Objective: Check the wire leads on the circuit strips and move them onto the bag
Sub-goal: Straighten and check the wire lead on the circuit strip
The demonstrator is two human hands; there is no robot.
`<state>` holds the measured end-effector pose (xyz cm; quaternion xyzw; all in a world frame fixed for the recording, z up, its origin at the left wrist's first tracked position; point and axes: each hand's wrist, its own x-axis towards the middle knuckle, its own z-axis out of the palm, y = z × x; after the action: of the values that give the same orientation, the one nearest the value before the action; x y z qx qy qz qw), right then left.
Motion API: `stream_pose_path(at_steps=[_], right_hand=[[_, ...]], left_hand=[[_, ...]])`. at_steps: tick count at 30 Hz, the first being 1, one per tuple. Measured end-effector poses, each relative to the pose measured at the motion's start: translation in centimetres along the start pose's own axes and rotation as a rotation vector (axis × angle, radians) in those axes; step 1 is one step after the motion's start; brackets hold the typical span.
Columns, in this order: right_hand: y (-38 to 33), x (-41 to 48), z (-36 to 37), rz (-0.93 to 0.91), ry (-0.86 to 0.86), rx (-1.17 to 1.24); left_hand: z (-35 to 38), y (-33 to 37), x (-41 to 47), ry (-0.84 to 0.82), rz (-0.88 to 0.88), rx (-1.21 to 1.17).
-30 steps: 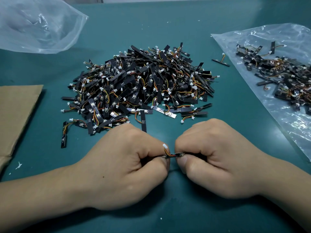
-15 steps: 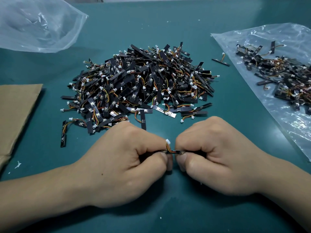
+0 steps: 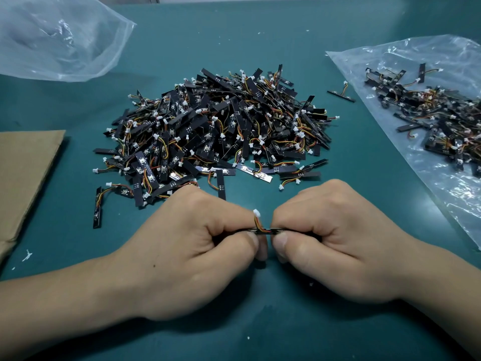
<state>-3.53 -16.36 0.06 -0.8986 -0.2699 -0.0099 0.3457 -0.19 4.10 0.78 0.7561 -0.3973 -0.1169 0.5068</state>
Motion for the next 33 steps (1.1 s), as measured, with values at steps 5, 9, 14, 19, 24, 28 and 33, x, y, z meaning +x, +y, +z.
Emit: stream_pose_path(at_steps=[5,9,14,19,24,28,33], right_hand=[[0.02,-0.03,0.00,-0.011,-0.013,0.012],[0.03,0.01,-0.03,-0.003,-0.005,-0.010],[-0.23,0.08,-0.37,-0.007,-0.039,0.037],[-0.17,0.04,-0.16,0.022,-0.030,0.001],[-0.21,0.07,0.00,0.036,-0.009,-0.009],[-0.28,0.04,0.05,0.041,0.005,-0.031],[-0.20,0.05,0.04,0.041,-0.004,-0.014]], left_hand=[[-0.14,0.22,0.04,0.003,0.000,0.077],[-0.30,0.27,0.16,-0.005,0.018,0.105],[-0.24,0.34,0.18,0.018,0.025,0.120],[-0.26,0.61,0.12,-0.037,0.046,0.182],[-0.47,0.94,0.42,-0.042,0.063,0.280],[-0.44,0.97,0.42,-0.063,0.054,0.280],[-0.68,0.91,0.43,-0.063,0.043,0.292]])
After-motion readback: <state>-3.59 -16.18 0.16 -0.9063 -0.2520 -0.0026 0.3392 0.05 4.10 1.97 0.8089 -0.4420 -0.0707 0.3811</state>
